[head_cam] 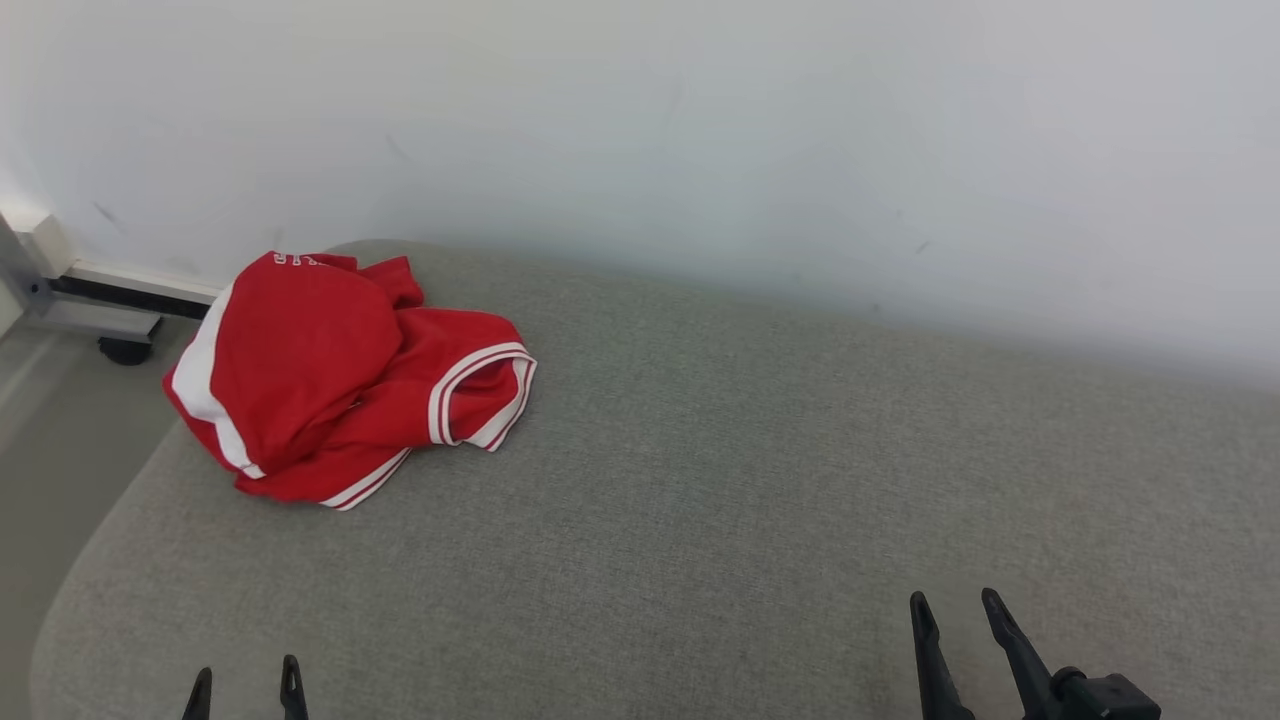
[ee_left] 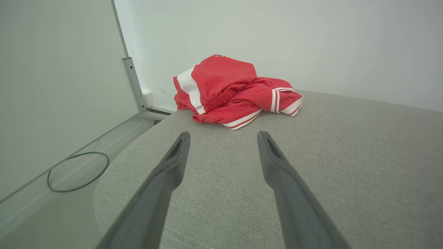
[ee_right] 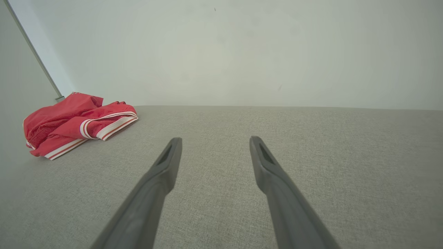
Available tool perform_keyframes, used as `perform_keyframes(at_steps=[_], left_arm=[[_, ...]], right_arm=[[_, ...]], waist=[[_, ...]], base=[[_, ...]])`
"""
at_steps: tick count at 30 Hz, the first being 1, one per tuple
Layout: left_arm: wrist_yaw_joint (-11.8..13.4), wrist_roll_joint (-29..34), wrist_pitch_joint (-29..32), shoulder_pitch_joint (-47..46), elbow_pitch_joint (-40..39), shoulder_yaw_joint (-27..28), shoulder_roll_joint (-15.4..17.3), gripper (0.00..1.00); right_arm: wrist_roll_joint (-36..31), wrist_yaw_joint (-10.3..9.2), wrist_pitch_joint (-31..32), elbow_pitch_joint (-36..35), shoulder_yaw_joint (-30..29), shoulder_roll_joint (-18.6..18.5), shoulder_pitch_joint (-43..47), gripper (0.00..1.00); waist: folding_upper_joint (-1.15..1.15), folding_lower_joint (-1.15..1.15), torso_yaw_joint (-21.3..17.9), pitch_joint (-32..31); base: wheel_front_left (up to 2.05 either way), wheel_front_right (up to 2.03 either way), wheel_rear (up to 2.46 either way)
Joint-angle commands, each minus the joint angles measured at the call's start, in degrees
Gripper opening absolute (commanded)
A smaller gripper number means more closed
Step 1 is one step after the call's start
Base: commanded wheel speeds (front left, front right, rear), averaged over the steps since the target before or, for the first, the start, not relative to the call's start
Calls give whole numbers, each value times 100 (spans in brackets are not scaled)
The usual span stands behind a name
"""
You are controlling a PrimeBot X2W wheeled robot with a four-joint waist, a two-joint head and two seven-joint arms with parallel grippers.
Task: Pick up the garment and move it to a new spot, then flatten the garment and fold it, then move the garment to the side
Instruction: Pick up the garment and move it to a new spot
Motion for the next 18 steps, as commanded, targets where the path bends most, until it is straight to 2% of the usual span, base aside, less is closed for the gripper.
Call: perform_keyframes(at_steps=[1, 13, 18], left_arm=[[-1, 23, -8, -44, 19, 35, 14, 100], [-79, 123, -8, 16, 0, 205, 15, 100], [-38, 103, -8, 50, -81, 310, 13, 100]], right_arm=[[45, 19, -12, 8, 16, 8, 48, 100], [148, 19, -13, 19, 58, 8, 93, 100], [116, 19, -12, 42, 138, 7, -24, 100]], waist=[[0, 0, 257, -37], [0, 0, 875, -147], [0, 0, 966, -88]], base=[[0, 0, 0], [0, 0, 0], [0, 0, 0]])
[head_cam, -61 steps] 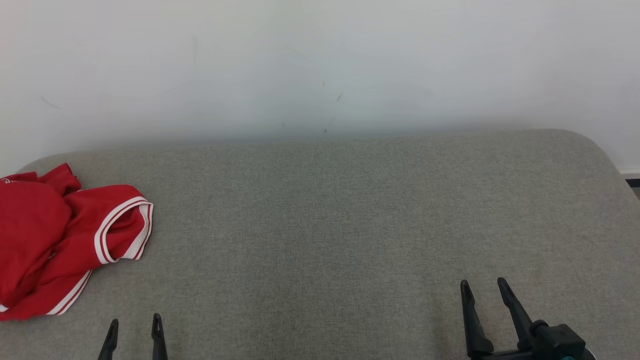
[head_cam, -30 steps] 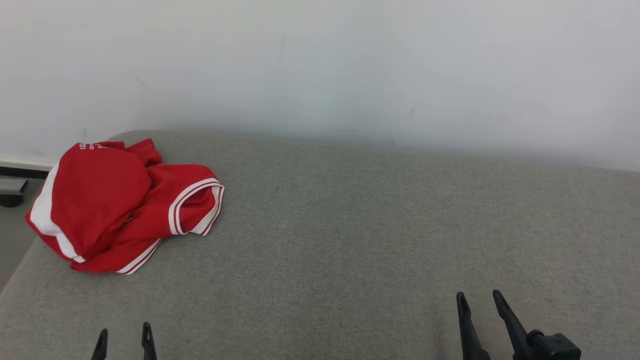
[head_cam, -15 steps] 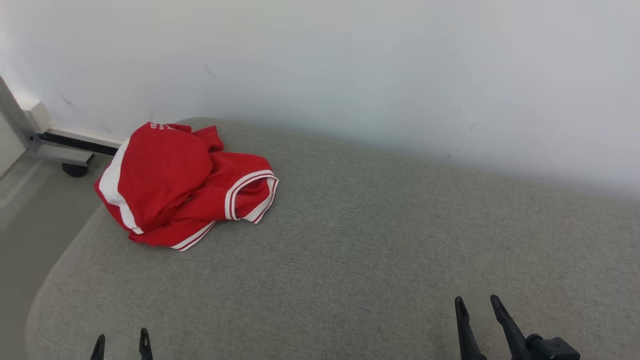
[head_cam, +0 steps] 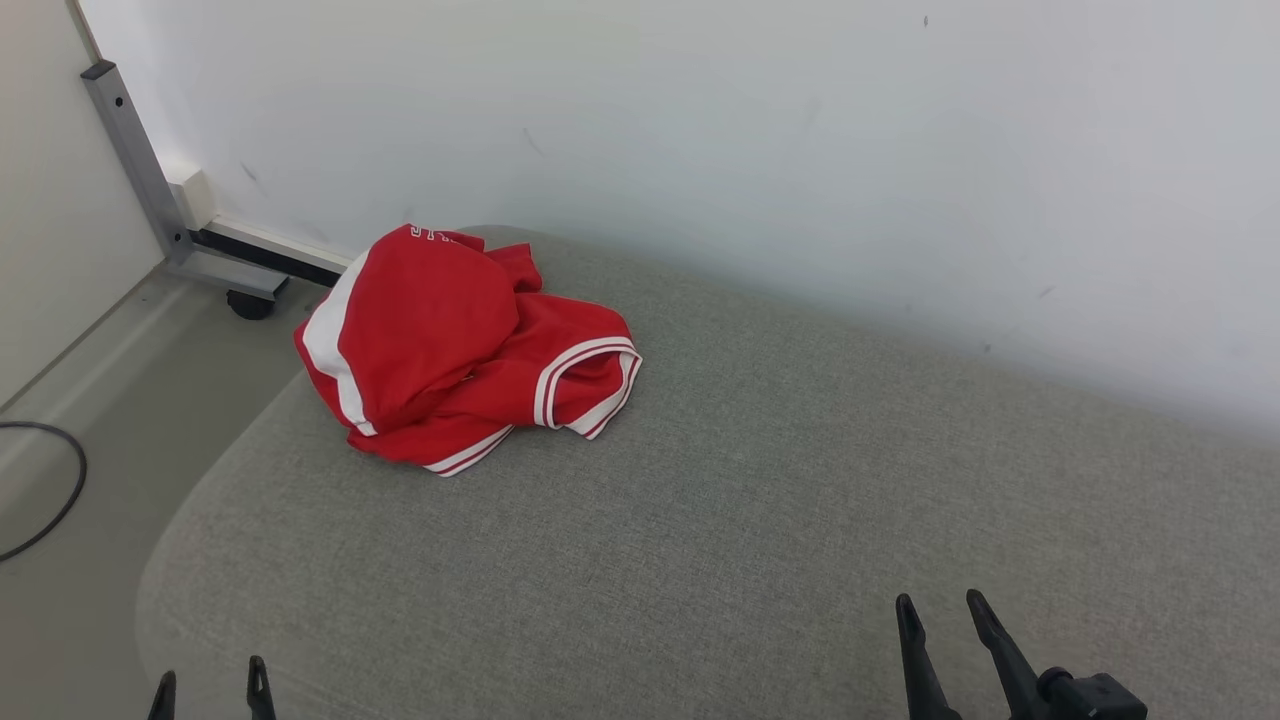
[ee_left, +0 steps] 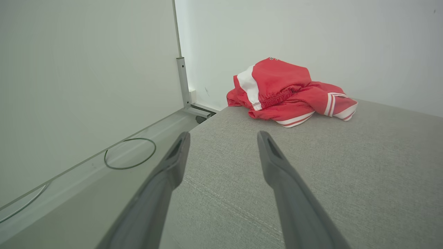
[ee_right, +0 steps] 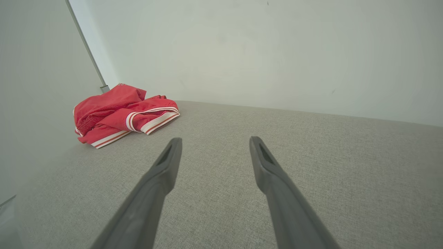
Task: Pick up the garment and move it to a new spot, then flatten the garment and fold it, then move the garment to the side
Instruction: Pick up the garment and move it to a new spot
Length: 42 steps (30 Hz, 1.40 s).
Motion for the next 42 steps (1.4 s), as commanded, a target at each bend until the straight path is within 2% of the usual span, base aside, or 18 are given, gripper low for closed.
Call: perform_keyframes(at_steps=[1, 9, 14, 18, 25, 37, 42], left_arm=[[28, 2, -8, 49, -51, 34, 10, 100], [101, -73, -8, 46, -76, 86, 10, 100], [59, -91, -8, -150, 23, 73, 10, 100], [26, -210, -8, -420, 91, 165, 8, 100], [-99, -358, -8, -1238, 281, 525, 144, 100], [-250, -998, -7, -3244, 1255, 1228, 865, 100], [-287, -1080, -8, -3896, 1927, 1270, 1457, 100]], right_arm=[[2, 19, -12, 22, 26, 7, -39, 100], [-4, 19, -12, 55, 73, 7, -102, 100], [5, 19, -13, 29, 21, 7, -7, 100], [-71, 19, -12, 9, -2, 5, -64, 100], [-199, 19, -12, -71, -20, 4, -271, 100], [-297, 19, -13, -339, -12, 4, -1077, 100], [-185, 19, -12, -435, -50, 5, -1327, 100]], waist=[[0, 0, 57, 36], [0, 0, 87, 70], [0, 0, 37, 41], [0, 0, -180, 134], [0, 0, -806, 497], [0, 0, -2021, 1750], [0, 0, -2467, 2132]], base=[[0, 0, 0], [0, 0, 0], [0, 0, 0], [0, 0, 0], [0, 0, 0], [0, 0, 0], [0, 0, 0]])
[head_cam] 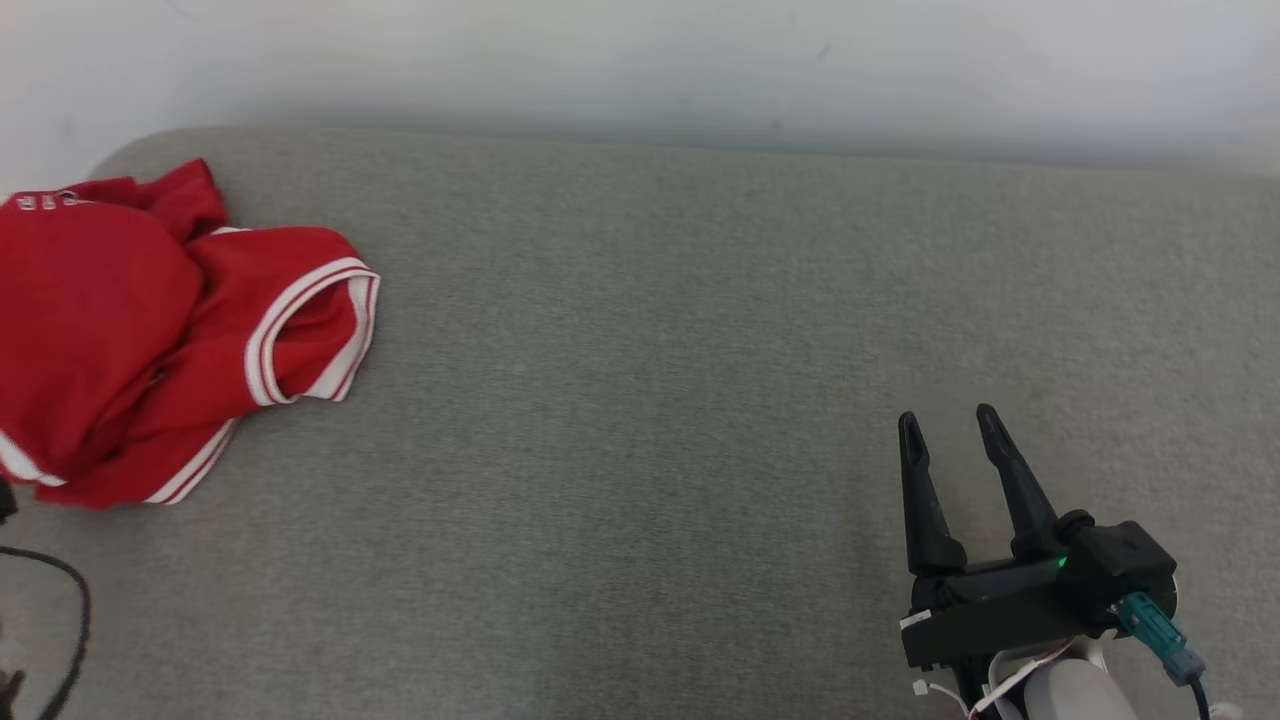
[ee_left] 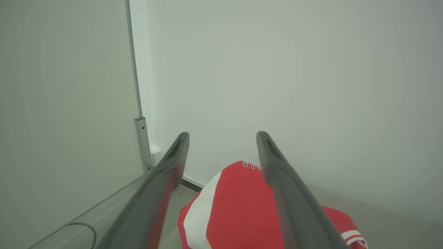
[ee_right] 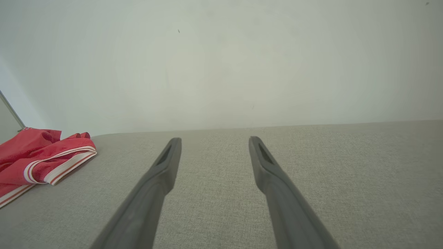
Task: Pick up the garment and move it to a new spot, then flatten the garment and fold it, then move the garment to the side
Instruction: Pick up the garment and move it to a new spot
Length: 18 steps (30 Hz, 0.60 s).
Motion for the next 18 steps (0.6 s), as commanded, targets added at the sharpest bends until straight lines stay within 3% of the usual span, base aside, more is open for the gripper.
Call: perform_keyframes(at_steps=[1, 10, 18], left_arm=[[-31, -43, -7, -165, 190, -8, 97, 100], [-28, -154, 366, -759, 1475, -185, 804, 100], [-31, -266, 1068, -943, 2370, -254, 1124, 100]], right_arm=[[41, 19, -12, -25, -17, 2, -78, 100], [128, 19, -13, -49, -55, 6, -180, 100], [154, 19, -12, -37, -52, 6, -200, 100]], waist=[[-1, -2, -762, 709], [-1, -2, -1066, 838], [-1, -2, -1121, 807]], base=[[0, 0, 0], [0, 0, 0], [0, 0, 0]])
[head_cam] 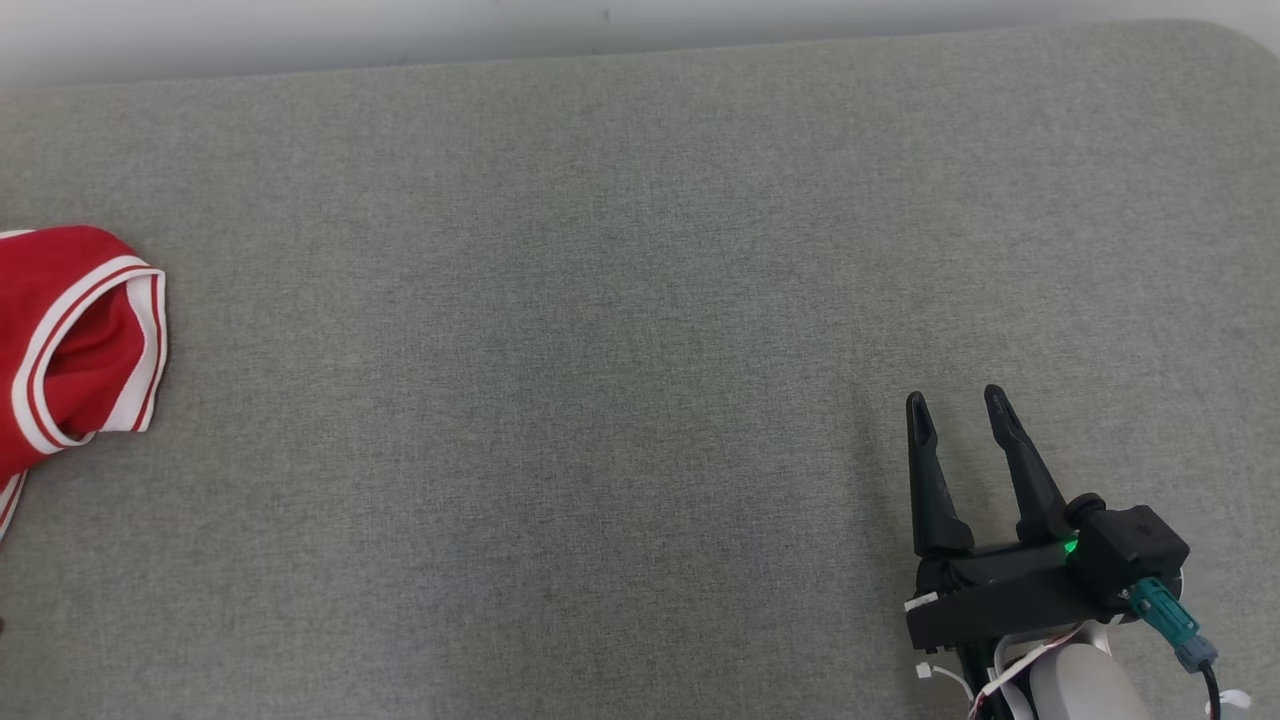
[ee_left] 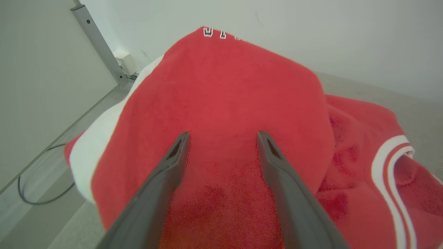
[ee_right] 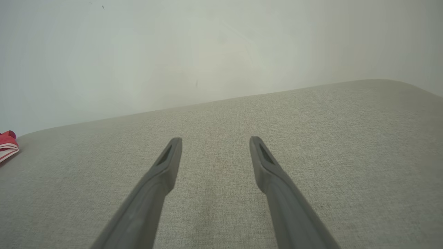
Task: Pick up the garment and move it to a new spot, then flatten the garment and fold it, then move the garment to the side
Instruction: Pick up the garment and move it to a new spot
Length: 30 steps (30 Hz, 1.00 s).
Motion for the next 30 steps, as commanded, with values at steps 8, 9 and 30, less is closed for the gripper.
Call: perform_keyframes(at_steps=[8, 9, 30], left_arm=[[29, -211, 799, -126, 792, -74, 65, 100], [49, -198, 841, -151, 839, -95, 78, 100], [19, -129, -630, -684, 88, -527, 346, 0]], right_arm=[[-21, 19, -13, 4, -29, 7, -21, 100], [-26, 19, -13, 2, -24, 7, -27, 100], [-86, 19, -13, 89, -116, 5, 273, 100]], waist=[[-1, -1, -48, -26], [-1, -1, -57, -22], [-1, -1, 244, -507]], base=[[0, 0, 0], [0, 0, 0], [0, 0, 0]])
